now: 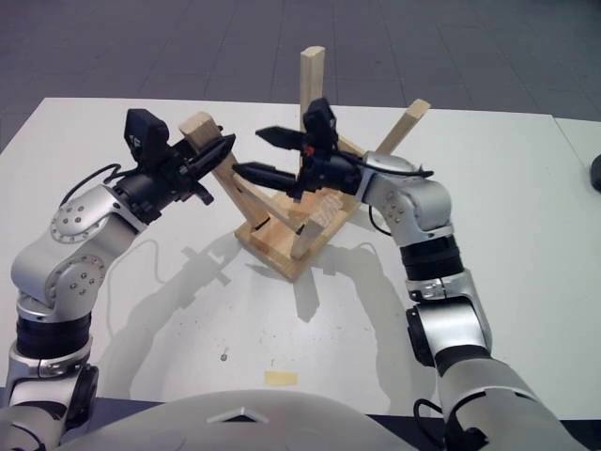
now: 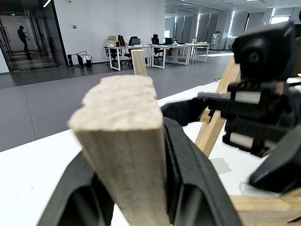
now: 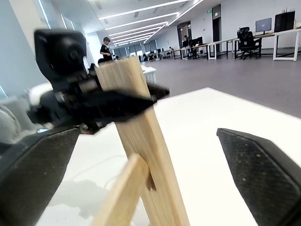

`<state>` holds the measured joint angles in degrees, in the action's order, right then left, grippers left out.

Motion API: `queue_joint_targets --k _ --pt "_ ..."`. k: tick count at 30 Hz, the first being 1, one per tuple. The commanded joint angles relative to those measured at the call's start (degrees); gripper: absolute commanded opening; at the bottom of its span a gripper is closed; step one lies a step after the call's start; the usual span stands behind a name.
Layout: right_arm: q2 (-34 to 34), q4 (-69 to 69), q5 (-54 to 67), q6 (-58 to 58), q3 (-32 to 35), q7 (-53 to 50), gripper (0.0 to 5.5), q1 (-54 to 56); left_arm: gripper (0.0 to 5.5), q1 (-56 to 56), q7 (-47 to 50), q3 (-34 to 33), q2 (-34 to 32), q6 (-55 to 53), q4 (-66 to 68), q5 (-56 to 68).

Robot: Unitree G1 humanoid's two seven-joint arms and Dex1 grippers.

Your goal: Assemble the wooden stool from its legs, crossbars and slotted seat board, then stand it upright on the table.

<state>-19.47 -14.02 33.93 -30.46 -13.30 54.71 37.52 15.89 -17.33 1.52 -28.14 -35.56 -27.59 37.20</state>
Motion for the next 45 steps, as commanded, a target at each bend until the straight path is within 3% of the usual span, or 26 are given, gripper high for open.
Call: queue_joint_targets --k 1,13,19,24,29,36,37,45 --pt "0.48 -12.38 -14.43 6.96 -8.09 -3.17 5.40 -3.27 1.13 -4.26 -1.04 4.17 -1.97 -4.65 1.92 -3.81" --pt "0.13 -9.40 -16.62 8.53 -8.81 -8.24 5.40 -7.79 1.15 -6.61 9.99 -1.31 3.47 -11.54 9.59 -1.03" --pt "0.56 -5.73 -14.59 8.25 -6.74 -10.08 5.40 -8.28 1.14 -6.69 7.32 1.98 2.41 -11.29 5.72 -2.53" --pt "2.39 3.12 2.36 1.78 8.19 -9.11 5.40 -5.72 1.14 -6.01 9.11 4.31 0.36 -9.64 3.63 -8.12" --pt "0.79 12.80 15.06 -5.58 21.41 -13.83 5.40 -0.61 1.15 -2.89 12.02 0.38 2.30 -7.80 1.72 -7.92" --pt "1.00 22.65 24.52 -11.08 28.12 -23.10 5.40 0.95 1.15 -3.61 11.13 0.53 4.18 -8.32 -1.02 -5.53" --pt "1.01 23.29 25.41 -11.28 28.85 -24.24 5.40 1.23 1.51 -4.01 11.11 0.16 4.73 -8.17 -1.00 -5.04" --pt "1.43 25.99 26.97 -10.66 29.95 -28.45 5.40 -1.33 2.76 0.02 10.93 -5.94 9.40 -8.45 -0.85 0.21"
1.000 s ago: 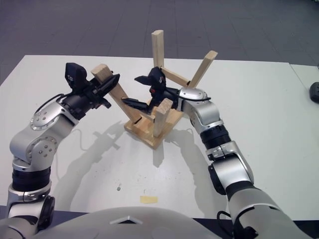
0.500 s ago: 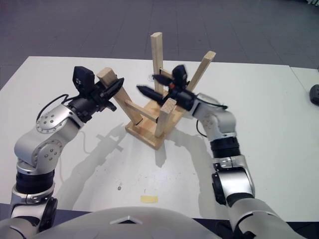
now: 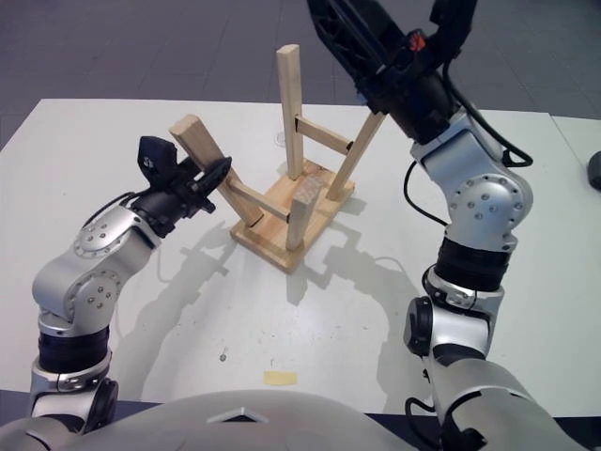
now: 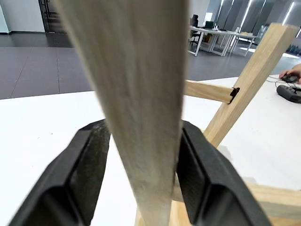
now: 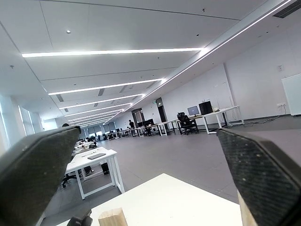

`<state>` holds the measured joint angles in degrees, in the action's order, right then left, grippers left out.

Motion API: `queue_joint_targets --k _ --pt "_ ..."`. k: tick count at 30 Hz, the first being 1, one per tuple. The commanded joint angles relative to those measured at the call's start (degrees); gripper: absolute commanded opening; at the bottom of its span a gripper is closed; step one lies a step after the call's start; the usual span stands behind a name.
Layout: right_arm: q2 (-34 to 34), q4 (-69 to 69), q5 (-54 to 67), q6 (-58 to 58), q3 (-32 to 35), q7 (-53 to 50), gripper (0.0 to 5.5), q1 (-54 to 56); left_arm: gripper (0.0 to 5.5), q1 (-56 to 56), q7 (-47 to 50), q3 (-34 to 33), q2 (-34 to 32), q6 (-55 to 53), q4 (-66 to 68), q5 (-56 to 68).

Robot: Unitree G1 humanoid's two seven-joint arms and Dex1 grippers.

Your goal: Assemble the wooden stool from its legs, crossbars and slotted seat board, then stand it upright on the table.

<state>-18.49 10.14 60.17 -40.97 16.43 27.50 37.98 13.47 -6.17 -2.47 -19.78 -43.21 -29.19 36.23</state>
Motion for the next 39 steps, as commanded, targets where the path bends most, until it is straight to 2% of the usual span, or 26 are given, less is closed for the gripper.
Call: queue_joint_targets --k 1,4,8,12,14,15,17,19,22,28,32,34,39 --pt "0.82 2.41 0.71 -0.08 -0.12 -1.51 5.40 -2.61 2.89 2.92 -0.25 -2.34 1.17 -0.91 0.86 1.15" --pt "1.83 3.42 1.68 0.00 -0.15 -2.88 5.40 -3.74 3.48 5.88 0.08 -4.65 0.91 -1.75 -0.59 2.79" --pt "2.45 4.29 3.28 -0.12 0.14 -4.59 5.40 -3.55 4.18 19.62 0.12 -8.94 -1.73 -2.45 0.28 5.61" --pt "2.91 5.46 4.63 -0.13 -0.66 -5.60 5.40 -2.95 4.89 35.57 -2.73 -8.65 -4.24 1.44 10.01 1.96" --pt "3.39 5.58 5.98 0.03 -0.27 -6.56 5.40 -1.93 5.21 37.86 -4.47 -7.48 -4.24 3.12 14.46 0.08" --pt "3.91 5.23 6.91 0.17 0.15 -7.53 5.40 -1.76 5.37 35.00 -7.45 -5.27 -4.20 3.31 17.03 -0.70" --pt "4.33 4.78 7.03 -0.12 -0.40 -8.30 5.40 -3.67 5.37 27.20 -11.52 0.38 -4.49 5.20 23.11 -5.17" --pt "4.50 5.33 5.98 -0.99 -2.24 -8.56 5.40 -7.81 5.37 20.76 -11.53 4.34 -4.20 5.39 26.84 -9.14" --pt "4.70 7.29 4.43 -0.94 -4.20 -8.78 5.40 -12.97 5.37 15.67 -13.03 5.76 -3.49 4.50 21.86 -8.79" --pt "5.94 8.18 3.67 0.72 -4.51 -9.39 5.40 -15.10 5.37 17.20 -9.98 1.65 -1.99 4.26 20.10 -8.67" --pt "6.51 5.27 3.59 4.35 -0.28 -11.34 5.40 -14.83 5.37 18.45 -6.90 -1.87 0.78 4.11 17.93 -7.14" --pt "4.19 2.42 -0.62 6.58 1.93 -11.88 5.40 -17.16 5.37 19.46 -3.63 -5.17 1.77 4.76 16.90 -7.27" --pt "-4.99 3.59 -1.25 1.76 4.46 -2.80 5.40 -30.06 5.37 20.52 2.35 -16.80 0.96 5.57 12.61 -4.11"
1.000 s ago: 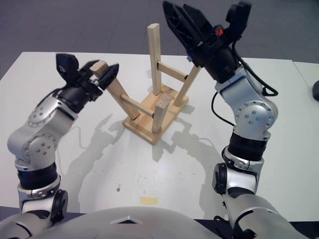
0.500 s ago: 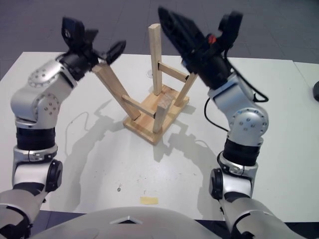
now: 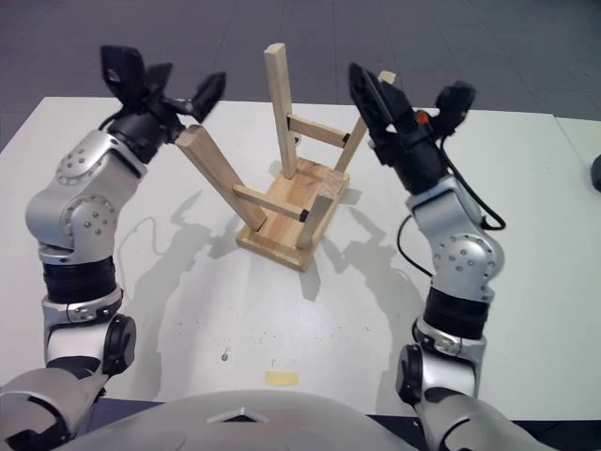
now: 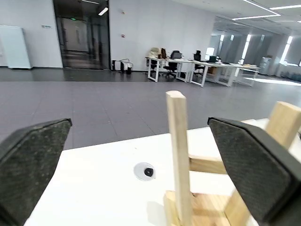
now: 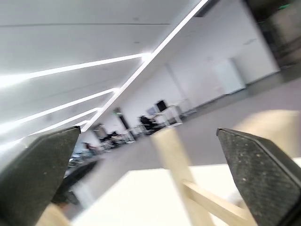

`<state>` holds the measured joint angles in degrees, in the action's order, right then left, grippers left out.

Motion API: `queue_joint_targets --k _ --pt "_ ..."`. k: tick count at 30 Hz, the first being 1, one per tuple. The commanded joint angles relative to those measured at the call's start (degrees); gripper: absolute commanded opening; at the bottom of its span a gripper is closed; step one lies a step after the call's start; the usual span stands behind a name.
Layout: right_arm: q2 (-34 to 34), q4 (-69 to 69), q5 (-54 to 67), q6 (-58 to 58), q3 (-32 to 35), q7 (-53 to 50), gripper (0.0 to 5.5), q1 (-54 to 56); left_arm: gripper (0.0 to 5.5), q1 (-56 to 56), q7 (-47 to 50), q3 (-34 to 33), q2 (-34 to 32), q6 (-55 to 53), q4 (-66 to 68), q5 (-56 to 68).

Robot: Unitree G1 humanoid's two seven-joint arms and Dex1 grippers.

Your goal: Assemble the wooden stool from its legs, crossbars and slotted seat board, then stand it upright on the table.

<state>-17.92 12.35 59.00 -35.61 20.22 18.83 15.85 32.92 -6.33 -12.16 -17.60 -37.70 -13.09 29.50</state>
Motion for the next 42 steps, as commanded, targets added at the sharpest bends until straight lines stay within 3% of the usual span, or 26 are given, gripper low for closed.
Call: queue_joint_targets --k 1,9,14,18,20,26,35,39,42 --pt "-7.04 2.27 -1.27 -4.20 -0.46 7.79 5.40 -10.30 5.37 0.62 3.13 -9.08 -2.15 0.01 -3.60 2.55" --pt "-12.24 22.43 -7.29 -6.20 -21.56 19.90 5.40 -17.24 5.37 -8.54 6.49 -14.04 -6.09 -1.27 -2.80 -2.12" --pt "-16.45 19.43 -5.42 -8.19 -19.99 25.09 5.40 -19.36 5.37 -9.07 5.40 -16.22 -9.18 -0.72 -0.96 -3.26" --pt "-21.48 12.21 -15.61 -3.63 -19.21 26.08 5.40 -19.53 5.37 -16.71 1.75 -15.66 -15.40 1.51 0.01 -9.20" --pt "-19.62 4.99 -19.26 -2.86 -17.37 20.86 5.40 -15.10 5.37 -21.30 -0.48 -14.35 -17.78 2.83 -0.13 -12.40" --pt "-10.86 -9.42 -18.37 -2.12 -13.46 16.47 5.40 -3.72 5.37 -21.92 -0.65 -9.58 -12.66 3.99 -0.04 -13.41" --pt "-7.53 -32.27 -31.68 12.51 -22.55 30.02 5.40 11.86 5.37 -19.48 -2.11 -4.95 -11.50 5.38 2.05 -15.62" --pt "-12.38 -28.31 -29.24 8.17 -25.27 44.45 5.40 9.47 5.37 -20.33 -3.40 -4.76 -12.22 5.50 2.21 -16.27" --pt "-16.84 -22.54 -28.94 5.65 -24.99 48.63 5.40 4.87 5.37 -22.67 -5.92 -4.40 -13.13 5.53 1.58 -16.76"
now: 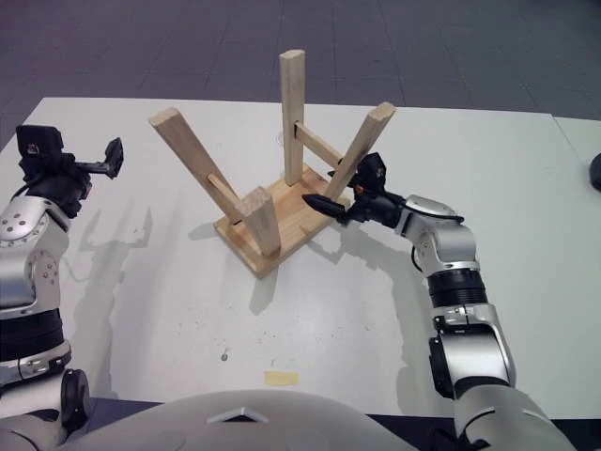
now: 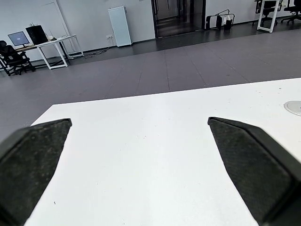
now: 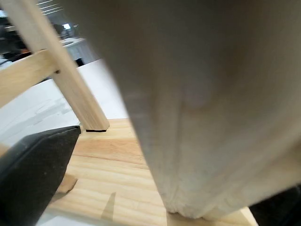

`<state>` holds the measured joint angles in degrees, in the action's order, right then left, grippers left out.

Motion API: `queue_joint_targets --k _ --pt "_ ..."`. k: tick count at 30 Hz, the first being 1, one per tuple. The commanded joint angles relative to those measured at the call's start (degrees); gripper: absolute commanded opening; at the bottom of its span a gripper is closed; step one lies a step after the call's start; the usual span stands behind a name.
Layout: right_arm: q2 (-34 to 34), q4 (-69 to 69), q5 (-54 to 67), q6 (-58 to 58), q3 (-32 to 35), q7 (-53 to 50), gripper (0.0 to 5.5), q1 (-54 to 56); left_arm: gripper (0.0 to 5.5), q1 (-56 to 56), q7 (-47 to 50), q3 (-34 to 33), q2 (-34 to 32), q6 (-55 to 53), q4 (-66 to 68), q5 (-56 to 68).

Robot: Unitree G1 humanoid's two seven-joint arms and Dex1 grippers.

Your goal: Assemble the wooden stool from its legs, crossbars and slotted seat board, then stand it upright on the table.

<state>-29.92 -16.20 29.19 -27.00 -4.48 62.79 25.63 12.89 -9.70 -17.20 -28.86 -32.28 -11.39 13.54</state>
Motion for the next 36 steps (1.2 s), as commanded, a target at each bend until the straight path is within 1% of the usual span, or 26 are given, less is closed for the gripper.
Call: queue_joint_targets --k 1,6,9,11,15,18,20,22,24,26,30,33,35,36 --pt "-5.85 8.36 1.12 -3.72 0.09 5.11 5.40 -6.70 5.37 -3.50 -3.09 0.62 -2.22 0.14 -0.26 -1.13" --pt "-7.32 20.38 4.93 -8.90 2.59 3.35 5.40 -15.24 5.37 -7.91 -5.72 -0.19 -3.62 0.40 -1.68 -1.50" --pt "-7.09 27.72 7.87 -12.04 3.37 1.62 5.40 -20.32 5.37 -11.36 -9.77 -1.41 -6.61 2.12 -1.66 -1.68" --pt "-5.72 29.55 8.90 -13.05 4.01 -0.86 5.40 -22.00 5.37 -11.91 -12.45 -1.22 -7.93 3.47 -1.22 -1.39" --pt "-5.03 31.13 9.60 -13.28 4.80 -3.34 5.40 -22.44 5.37 -13.48 -16.30 -0.01 -8.38 6.32 -0.55 -1.03" --pt "-5.67 28.60 7.59 -11.37 6.23 -4.94 5.40 -21.05 5.37 -19.42 -24.18 1.35 -11.31 6.73 -3.28 0.84" --pt "-6.45 27.56 7.00 -10.59 6.38 -4.43 5.40 -20.51 5.37 -22.71 -30.41 3.30 -15.32 6.44 -4.08 0.67" --pt "-7.34 26.07 5.02 -8.48 5.00 -2.98 5.40 -19.90 5.37 -24.77 -38.05 5.00 -19.21 5.82 -5.21 2.31" --pt "-7.40 24.49 3.64 -7.04 3.52 -1.61 5.40 -18.74 5.37 -24.19 -43.76 6.12 -21.90 4.52 -5.81 4.73" --pt "-6.79 22.55 3.74 -7.34 2.77 -0.68 5.40 -17.14 5.37 -20.90 -46.76 6.91 -22.10 2.11 -6.37 8.14" --pt "-6.11 17.83 3.09 -6.78 1.41 1.47 5.40 -14.09 5.37 -12.65 -47.18 9.87 -18.41 -2.64 -8.50 14.68" --pt "-4.48 12.70 1.73 -6.06 0.14 1.76 5.40 -11.09 5.37 -9.09 -46.65 14.73 -16.53 -3.12 -8.73 14.00" --pt "-3.84 11.46 1.32 -5.86 -0.85 2.70 5.16 -10.09 5.40 -8.19 -47.80 17.01 -16.47 -3.04 -7.94 13.63" --pt "-3.42 10.96 1.35 -5.92 -1.12 3.09 5.09 -9.57 5.20 -8.06 -48.21 17.59 -16.44 -3.05 -7.45 13.74"
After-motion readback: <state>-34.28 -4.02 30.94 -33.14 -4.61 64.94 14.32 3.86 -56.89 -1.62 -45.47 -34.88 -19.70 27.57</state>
